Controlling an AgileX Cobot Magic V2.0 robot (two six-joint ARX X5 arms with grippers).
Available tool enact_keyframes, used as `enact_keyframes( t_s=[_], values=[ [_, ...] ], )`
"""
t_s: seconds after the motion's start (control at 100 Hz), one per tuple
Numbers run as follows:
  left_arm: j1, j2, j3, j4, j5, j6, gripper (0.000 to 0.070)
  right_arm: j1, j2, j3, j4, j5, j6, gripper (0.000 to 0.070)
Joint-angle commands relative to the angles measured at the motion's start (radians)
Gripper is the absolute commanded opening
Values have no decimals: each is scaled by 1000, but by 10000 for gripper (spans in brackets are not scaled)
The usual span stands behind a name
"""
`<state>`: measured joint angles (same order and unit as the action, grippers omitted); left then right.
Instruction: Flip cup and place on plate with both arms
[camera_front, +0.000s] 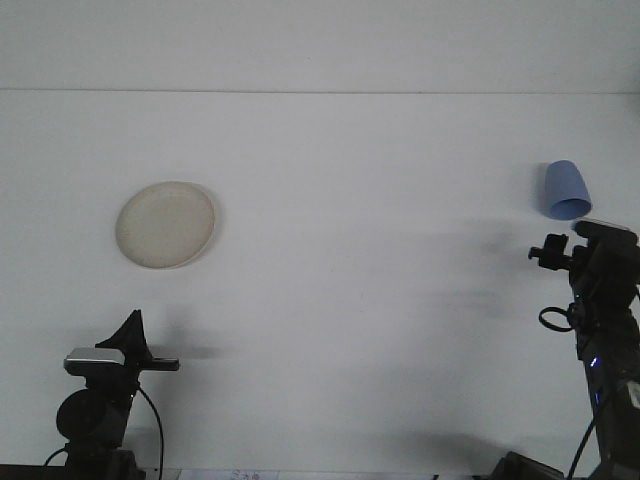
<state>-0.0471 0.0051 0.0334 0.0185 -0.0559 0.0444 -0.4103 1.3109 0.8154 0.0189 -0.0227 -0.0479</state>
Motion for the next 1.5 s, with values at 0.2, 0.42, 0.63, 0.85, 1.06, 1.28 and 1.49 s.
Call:
enact_keyframes(
  t_s=[0.2, 0.42, 0.63, 0.85, 1.06, 1.28, 1.49],
  values=[
    [0, -2, -19, 13, -5, 14, 16, -136, 249, 11, 352, -195, -35, 465],
    [0, -2, -19, 13, -5, 14, 15, -154, 446, 79, 484, -243, -36, 465],
    [0, -2, -19, 13, -5, 14, 15, -154, 618, 236, 504, -293, -35, 453],
    [0, -2, -19, 13, -5, 14, 15, -153, 758, 390, 507, -304, -36, 367],
    [0, -2, -19, 13, -5, 15, 15, -148, 858, 512, 508, -347, -28, 305],
    [0, -2, -19, 13, -5, 15, 15, -132, 885, 549, 520, -349, -53, 0],
    [0, -2, -19, 13, -5, 14, 15, -132, 871, 550, 504, -381, -21, 0]
  ],
)
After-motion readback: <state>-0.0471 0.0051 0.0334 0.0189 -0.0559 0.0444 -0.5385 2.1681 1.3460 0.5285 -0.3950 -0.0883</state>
